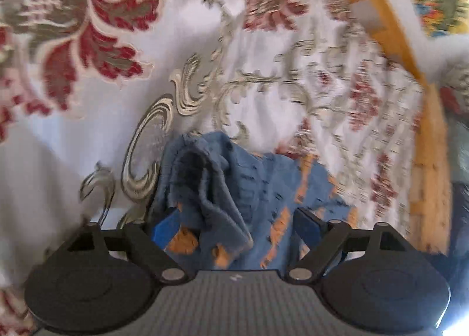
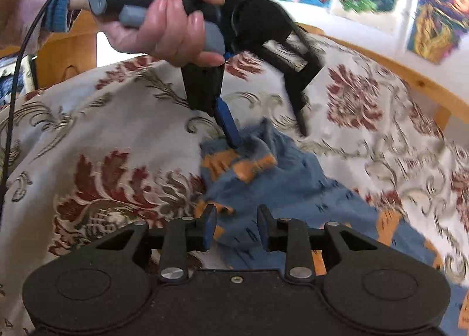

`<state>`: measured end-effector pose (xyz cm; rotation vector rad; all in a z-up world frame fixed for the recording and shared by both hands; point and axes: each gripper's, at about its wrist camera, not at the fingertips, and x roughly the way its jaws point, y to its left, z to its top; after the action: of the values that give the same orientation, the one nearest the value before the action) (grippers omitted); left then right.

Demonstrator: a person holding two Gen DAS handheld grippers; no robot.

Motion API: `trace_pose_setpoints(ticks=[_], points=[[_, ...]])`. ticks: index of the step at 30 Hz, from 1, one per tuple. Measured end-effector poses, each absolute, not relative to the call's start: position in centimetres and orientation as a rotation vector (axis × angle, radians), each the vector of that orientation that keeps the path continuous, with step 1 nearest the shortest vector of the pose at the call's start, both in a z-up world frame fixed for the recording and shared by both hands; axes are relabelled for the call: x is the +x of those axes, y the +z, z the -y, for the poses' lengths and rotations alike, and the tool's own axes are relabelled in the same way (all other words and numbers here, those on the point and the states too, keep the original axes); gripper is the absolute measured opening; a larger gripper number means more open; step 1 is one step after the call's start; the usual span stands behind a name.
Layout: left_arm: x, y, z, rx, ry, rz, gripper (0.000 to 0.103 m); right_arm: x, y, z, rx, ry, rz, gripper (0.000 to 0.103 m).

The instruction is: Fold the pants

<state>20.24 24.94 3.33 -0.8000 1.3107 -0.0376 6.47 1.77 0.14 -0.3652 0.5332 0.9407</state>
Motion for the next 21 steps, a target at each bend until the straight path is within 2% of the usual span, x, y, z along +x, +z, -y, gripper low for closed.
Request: trace_pose_setpoints(ticks=[1,2,3,4,6,10,12,14,15,16,17,19,20,21], points=[[20.9,2.8,-24.5,-0.782,-0.013,-1.331,0.078,6.7,0.1,-1.5,-0.355,0.928,-0.54,0.032],[21.3,2.5,-24.3,-0.768,0.009,-1.34,0.063,7.0,0.0,-1.1,-0.343,0.914,-0.548,0.032],[21.6,2.3,-24.1,-0.758,0.025,-1.336,0.03,7.4,0.0,-0.8,-0.328,0.9,-0.555,0.032],[21.7,2.1,-24.0,-0.746,0.037,-1.334,0.014,7.8,0.0,-0.4,-0.316,0.885,-0.558,0.032],[21.5,2.8,-23.9,-0.703,0.024,-1.299,0.008,8.7,-0.1,0.2,-0.288,0.849,-0.56,0.032],[20.4,7.6,-21.9,-0.275,-0.081,-1.105,0.008,11.1,-0.9,-0.3,-0.26,0.79,-0.607,0.033],[20.2,8.2,-20.8,-0.078,-0.106,-1.082,0.008,12.5,-2.2,-1.3,-0.275,0.789,-0.685,0.035],[20.6,7.1,-20.6,-0.002,-0.111,-1.116,0.012,13.3,-2.8,-1.2,-0.248,0.797,-0.729,0.035],[20.7,6.2,-20.7,0.014,-0.085,-1.145,0.017,13.2,-2.5,-0.8,-0.231,0.798,-0.718,0.035],[20.8,5.4,-21.0,0.004,-0.06,-1.168,0.022,12.9,-2.0,-0.5,-0.227,0.797,-0.699,0.036],[20.6,5.2,-21.3,-0.031,-0.047,-1.162,0.022,12.5,-1.5,-0.2,-0.232,0.796,-0.674,0.039],[19.4,6.1,-22.2,-0.132,-0.038,-1.138,0.037,11.7,-0.9,0.0,-0.236,0.809,-0.649,0.045],[18.6,6.7,-22.5,-0.165,-0.04,-1.12,0.058,11.5,-0.9,-0.1,-0.242,0.823,-0.651,0.047],[17.5,7.4,-22.7,-0.195,-0.04,-1.097,0.071,11.1,-1.2,-0.4,-0.254,0.839,-0.657,0.048]])
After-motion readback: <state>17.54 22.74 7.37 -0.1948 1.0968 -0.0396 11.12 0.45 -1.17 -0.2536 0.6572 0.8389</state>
